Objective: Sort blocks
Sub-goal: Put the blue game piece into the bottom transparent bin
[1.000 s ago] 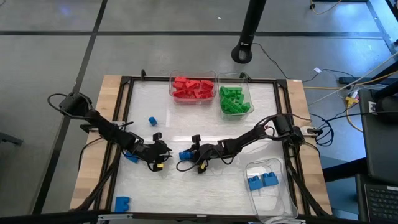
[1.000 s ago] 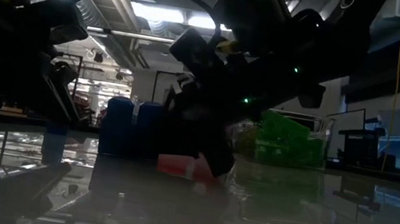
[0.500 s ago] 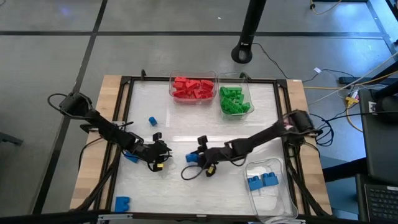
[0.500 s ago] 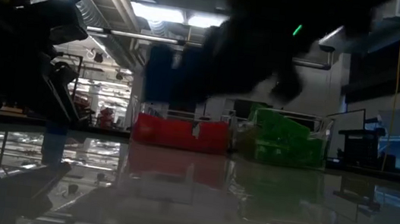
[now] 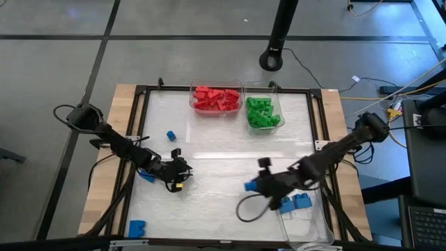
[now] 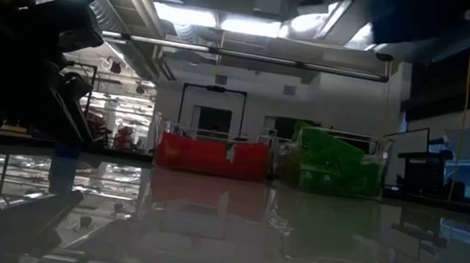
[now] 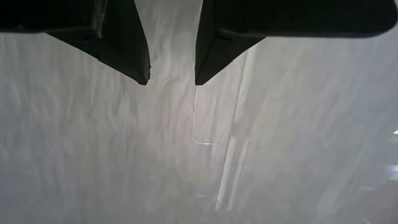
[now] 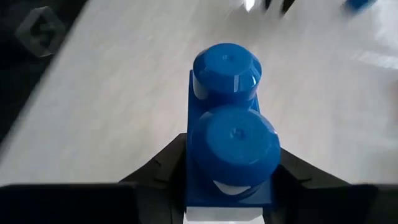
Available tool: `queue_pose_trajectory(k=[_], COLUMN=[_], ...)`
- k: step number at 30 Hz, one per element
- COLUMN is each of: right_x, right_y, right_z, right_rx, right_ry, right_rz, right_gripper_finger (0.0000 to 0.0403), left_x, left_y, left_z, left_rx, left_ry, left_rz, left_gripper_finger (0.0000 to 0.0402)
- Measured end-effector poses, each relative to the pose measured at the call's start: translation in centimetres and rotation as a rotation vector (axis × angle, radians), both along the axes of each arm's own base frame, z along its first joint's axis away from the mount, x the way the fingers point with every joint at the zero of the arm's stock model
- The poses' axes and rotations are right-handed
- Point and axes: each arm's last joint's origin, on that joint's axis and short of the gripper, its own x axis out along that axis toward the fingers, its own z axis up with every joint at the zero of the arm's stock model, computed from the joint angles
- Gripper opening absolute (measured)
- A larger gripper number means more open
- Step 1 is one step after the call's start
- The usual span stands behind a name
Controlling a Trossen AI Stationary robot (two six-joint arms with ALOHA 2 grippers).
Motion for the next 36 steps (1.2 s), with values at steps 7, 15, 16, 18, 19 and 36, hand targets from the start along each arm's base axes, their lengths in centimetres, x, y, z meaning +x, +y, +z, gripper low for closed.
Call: queue_pose_trajectory(k=[7,15,16,18,19,36], right_x=[-5.4,-9.6,-9.8,-10.2,-10.2,-11.1], right_y=[1.8,2.8,2.9,3.1,3.1,2.3], right_z=[0.4,-0.5,-0.5,-0.6,-0.6,-0.7], right_rx=[0.135,0.194,0.193,0.189,0.187,0.189], right_ry=[0.228,0.545,0.557,0.565,0.555,0.693], right_rz=[-0.131,-0.342,-0.354,-0.354,-0.355,-0.556], right_gripper_finger=[0.0144,0.0144,0.0145,0.0145,0.0145,0.0222], left_x=[0.0,0.0,0.0,0.0,0.0,0.0], left_y=[0.0,0.0,0.0,0.0,0.0,0.0], left_z=[0.0,0.0,0.0,0.0,0.0,0.0], left_rx=[0.0,0.0,0.001,0.001,0.001,0.008], left_ry=[0.0,0.0,0.0,0.0,0.0,0.001], left_rz=[0.0,0.0,-0.001,-0.001,-0.001,-0.007], left_gripper_finger=[0.0117,0.0117,0.0117,0.0117,0.0117,0.0117])
